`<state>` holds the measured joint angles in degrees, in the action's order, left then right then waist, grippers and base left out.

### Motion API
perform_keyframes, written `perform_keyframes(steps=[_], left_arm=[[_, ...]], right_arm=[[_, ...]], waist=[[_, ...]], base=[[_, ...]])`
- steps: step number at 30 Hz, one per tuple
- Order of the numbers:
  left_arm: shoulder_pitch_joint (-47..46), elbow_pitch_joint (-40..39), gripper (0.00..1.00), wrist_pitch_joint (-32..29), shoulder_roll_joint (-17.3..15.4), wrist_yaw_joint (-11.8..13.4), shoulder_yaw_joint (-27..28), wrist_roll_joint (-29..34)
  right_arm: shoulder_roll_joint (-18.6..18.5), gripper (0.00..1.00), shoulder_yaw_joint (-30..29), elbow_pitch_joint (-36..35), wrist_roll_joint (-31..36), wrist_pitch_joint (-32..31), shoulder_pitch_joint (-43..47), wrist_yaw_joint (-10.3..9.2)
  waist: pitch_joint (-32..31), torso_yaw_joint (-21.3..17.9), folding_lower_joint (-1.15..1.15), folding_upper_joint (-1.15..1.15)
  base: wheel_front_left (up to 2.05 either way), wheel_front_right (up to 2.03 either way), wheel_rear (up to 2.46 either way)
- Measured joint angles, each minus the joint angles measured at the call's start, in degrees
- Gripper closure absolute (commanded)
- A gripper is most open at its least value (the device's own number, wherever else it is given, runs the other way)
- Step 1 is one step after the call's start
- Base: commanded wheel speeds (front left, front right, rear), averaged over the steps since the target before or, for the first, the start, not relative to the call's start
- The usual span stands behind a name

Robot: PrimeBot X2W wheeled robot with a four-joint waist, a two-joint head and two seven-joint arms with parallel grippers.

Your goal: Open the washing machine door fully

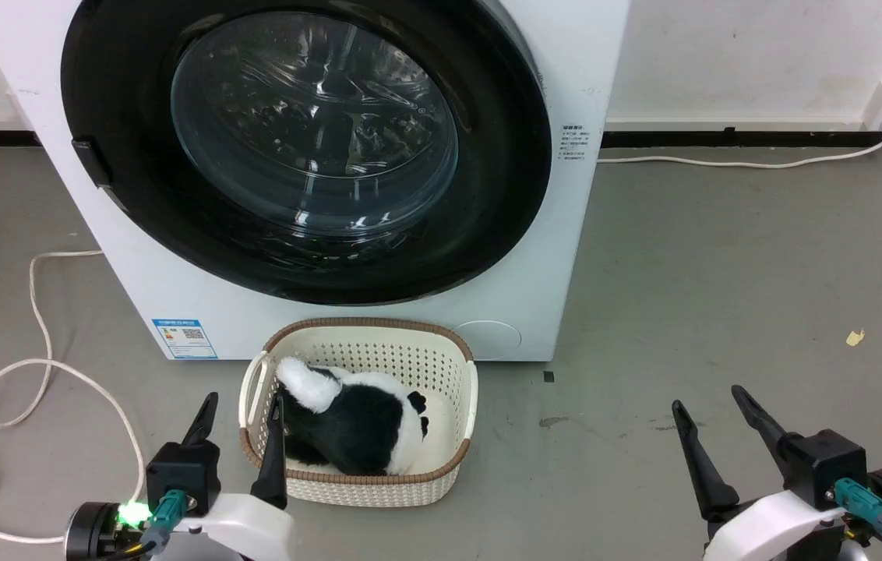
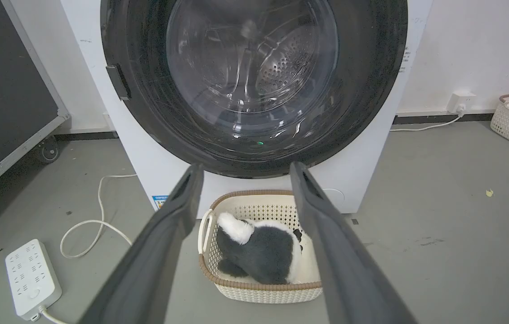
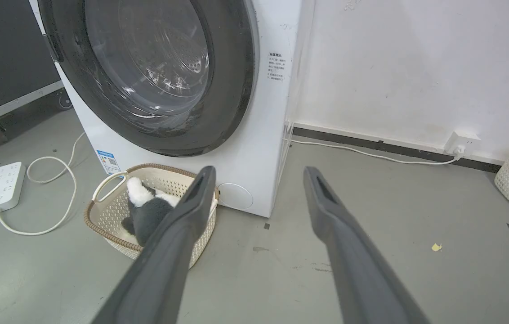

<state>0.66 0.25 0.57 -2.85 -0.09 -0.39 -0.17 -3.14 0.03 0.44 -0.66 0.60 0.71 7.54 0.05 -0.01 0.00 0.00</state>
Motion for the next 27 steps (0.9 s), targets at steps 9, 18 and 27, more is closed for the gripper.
perform_keyframes(steps=[9, 18, 27], left_arm=[[0.01, 0.00, 0.00, 1.05, 0.00, 0.47, -0.53, -0.45], [0.00, -0.24, 0.00, 2.09, 0.01, 0.99, -1.00, -0.62], [-0.37, -1.00, 0.00, 3.09, 0.01, 1.67, -1.77, -1.13]], right_arm=[[0.00, 0.00, 0.05, 0.07, -1.07, 1.05, 0.00, 0.01], [-0.04, 0.00, 0.05, -0.43, -3.03, 1.54, -0.03, 0.01], [-0.55, 0.00, -0.77, -1.46, -7.19, 0.99, -2.53, 0.00]], waist=[[0.22, 0.19, 0.00, 0.00], [1.02, 0.85, 0.00, 0.00], [2.96, 1.77, 0.00, 0.00]], base=[[0.00, 0.00, 0.00], [0.00, 0.00, 0.00], [0.00, 0.00, 0.00]])
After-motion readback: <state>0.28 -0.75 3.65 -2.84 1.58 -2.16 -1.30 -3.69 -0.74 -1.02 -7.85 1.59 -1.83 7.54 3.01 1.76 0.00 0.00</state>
